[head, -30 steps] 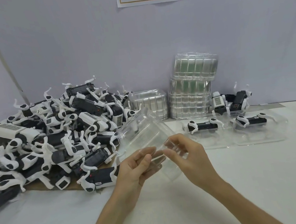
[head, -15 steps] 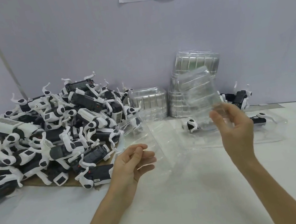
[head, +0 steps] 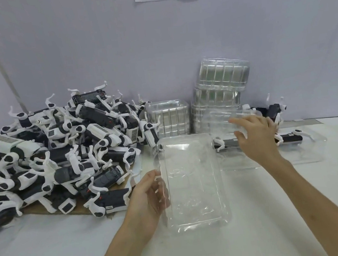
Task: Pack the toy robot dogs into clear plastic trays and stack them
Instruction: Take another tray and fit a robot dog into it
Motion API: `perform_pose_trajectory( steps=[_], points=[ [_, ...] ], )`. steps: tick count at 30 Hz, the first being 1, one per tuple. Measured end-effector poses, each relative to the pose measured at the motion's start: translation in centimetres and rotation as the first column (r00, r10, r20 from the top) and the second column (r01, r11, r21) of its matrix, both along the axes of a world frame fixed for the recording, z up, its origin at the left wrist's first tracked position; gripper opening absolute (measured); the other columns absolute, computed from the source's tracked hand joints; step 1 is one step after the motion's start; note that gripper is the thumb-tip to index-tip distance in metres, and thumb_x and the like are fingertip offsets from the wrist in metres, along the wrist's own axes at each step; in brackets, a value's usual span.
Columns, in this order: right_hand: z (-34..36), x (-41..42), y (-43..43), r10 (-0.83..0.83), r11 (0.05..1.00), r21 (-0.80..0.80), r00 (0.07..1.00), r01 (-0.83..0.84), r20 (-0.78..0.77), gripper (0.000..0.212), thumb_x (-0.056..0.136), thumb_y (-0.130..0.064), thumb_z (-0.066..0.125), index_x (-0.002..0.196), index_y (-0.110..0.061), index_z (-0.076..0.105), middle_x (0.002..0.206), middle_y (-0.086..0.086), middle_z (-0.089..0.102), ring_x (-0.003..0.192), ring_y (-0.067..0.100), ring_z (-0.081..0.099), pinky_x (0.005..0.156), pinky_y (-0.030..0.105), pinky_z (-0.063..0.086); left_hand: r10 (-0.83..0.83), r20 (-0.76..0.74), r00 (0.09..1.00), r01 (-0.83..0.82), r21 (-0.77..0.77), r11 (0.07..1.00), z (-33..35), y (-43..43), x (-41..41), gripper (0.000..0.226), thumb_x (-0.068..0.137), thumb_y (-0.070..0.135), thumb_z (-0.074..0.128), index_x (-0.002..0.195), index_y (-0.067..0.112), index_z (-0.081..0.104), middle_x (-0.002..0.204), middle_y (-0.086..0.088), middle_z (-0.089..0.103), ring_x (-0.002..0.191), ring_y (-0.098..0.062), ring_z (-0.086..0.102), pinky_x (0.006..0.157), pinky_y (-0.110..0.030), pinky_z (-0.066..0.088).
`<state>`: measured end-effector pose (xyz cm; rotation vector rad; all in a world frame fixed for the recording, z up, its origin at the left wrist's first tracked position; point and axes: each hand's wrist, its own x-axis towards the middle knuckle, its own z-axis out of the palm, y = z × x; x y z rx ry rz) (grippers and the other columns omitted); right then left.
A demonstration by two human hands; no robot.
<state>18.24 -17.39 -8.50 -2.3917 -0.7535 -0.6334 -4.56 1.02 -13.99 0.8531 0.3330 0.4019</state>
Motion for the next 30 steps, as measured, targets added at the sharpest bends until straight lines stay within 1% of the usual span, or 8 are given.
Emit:
perform_pose_trajectory(
  steps=[6, 12, 18, 20, 22, 25, 27, 30],
  points=[
    [0.4, -4.8, 0.0, 0.227, 0.867, 0.453, 0.974, -0.209, 0.014, 0.035, 0.091, -0.008, 0.064, 0.125, -0.019, 0.062, 0.119, 0.0, 0.064, 0.109, 0.007, 0.059, 0.097, 0.026, 0.046, 0.022, -0.002, 1.0, -0.023, -0.058, 0.998, 0.0, 0.0, 0.2, 0.015, 0.097, 0.024, 0.051, 0.082, 0.02, 0.051, 0.056, 0.005, 0.045, 0.045, -0.01, 0.043, 0.041, -0.021, 0.04],
    [-3.0, -11.2, 0.2, 0.586, 0.803, 0.51, 0.572, -0.309, -0.574, 0.044, 0.089, -0.037, 0.073, 0.127, -0.04, 0.051, 0.128, -0.016, 0.056, 0.102, 0.011, 0.068, 0.081, 0.029, 0.057, -0.041, 0.075, 0.996, 0.05, -0.116, 0.992, 0.0, -0.1, -0.1, 0.009, 0.084, 0.022, 0.055, 0.089, 0.016, 0.052, 0.066, -0.003, 0.052, 0.054, -0.017, 0.053, 0.053, -0.027, 0.05],
    [-1.8, -10.2, -1.0, 0.536, 0.787, 0.592, 0.666, -0.173, -0.519, 0.036, 0.095, -0.001, 0.058, 0.118, -0.028, 0.065, 0.103, -0.007, 0.074, 0.083, 0.014, 0.074, 0.069, 0.026, 0.055, 0.059, -0.002, 0.998, -0.058, 0.189, 0.98, 0.5, -0.5, -0.1, 0.014, 0.085, 0.014, 0.063, 0.097, 0.012, 0.055, 0.076, -0.009, 0.064, 0.065, -0.022, 0.064, 0.06, -0.028, 0.052],
    [-1.2, -9.4, -2.0, 0.507, 0.801, 0.581, 0.68, -0.144, -0.53, 0.035, 0.095, 0.0, 0.057, 0.12, -0.022, 0.066, 0.103, -0.004, 0.075, 0.083, 0.015, 0.074, 0.071, 0.029, 0.052, 0.281, -0.025, 0.959, -0.213, 0.591, 0.778, 0.2, -1.2, -0.2, 0.011, 0.095, 0.009, 0.057, 0.101, 0.018, 0.054, 0.08, -0.004, 0.066, 0.067, -0.014, 0.065, 0.063, -0.024, 0.05],
    [-0.9, -8.8, -2.9, 0.485, 0.829, 0.54, 0.667, -0.146, -0.566, 0.033, 0.096, -0.002, 0.057, 0.119, -0.023, 0.066, 0.104, -0.003, 0.075, 0.084, 0.015, 0.074, 0.074, 0.031, 0.051, 0.435, 0.185, 0.881, -0.346, 0.88, 0.327, -0.2, -1.6, -0.5, 0.018, 0.094, 0.008, 0.057, 0.098, 0.025, 0.053, 0.08, 0.009, 0.061, 0.068, -0.005, 0.06, 0.064, -0.015, 0.045],
    [-0.7, -8.2, -3.8, 0.441, 0.888, 0.41, 0.637, -0.209, -0.632, 0.031, 0.096, -0.006, 0.059, 0.114, -0.029, 0.067, 0.104, -0.007, 0.075, 0.086, 0.012, 0.073, 0.077, 0.029, 0.05, 0.436, 0.52, 0.735, -0.493, 0.851, -0.183, -0.1, -1.9, -1.0, 0.02, 0.085, 0.011, 0.056, 0.1, 0.023, 0.055, 0.086, 0.014, 0.058, 0.08, -0.001, 0.048, 0.077, -0.019, 0.036],
    [-1.1, -8.1, -4.0, 0.402, 0.916, 0.307, 0.615, -0.26, -0.678, 0.033, 0.095, -0.007, 0.062, 0.117, -0.031, 0.066, 0.102, -0.011, 0.075, 0.086, 0.009, 0.072, 0.074, 0.021, 0.049, 0.558, 0.546, 0.625, -0.466, 0.835, -0.294, 0.7, -1.2, -1.1, 0.023, 0.081, 0.018, 0.055, 0.104, 0.023, 0.056, 0.095, 0.01, 0.06, 0.09, -0.01, 0.048, 0.082, -0.026, 0.027],
    [-2.0, -8.4, -3.6, 0.356, 0.932, 0.226, 0.599, -0.283, -0.718, 0.032, 0.091, -0.011, 0.064, 0.115, -0.032, 0.069, 0.099, -0.013, 0.075, 0.086, 0.005, 0.07, 0.072, 0.018, 0.045, 0.745, 0.249, 0.619, -0.175, 0.968, -0.178, 0.8, 0.8, -1.4, 0.028, 0.084, 0.023, 0.057, 0.112, 0.021, 0.061, 0.102, 0.006, 0.063, 0.097, -0.021, 0.054, 0.085, -0.033, 0.03]
  ],
)
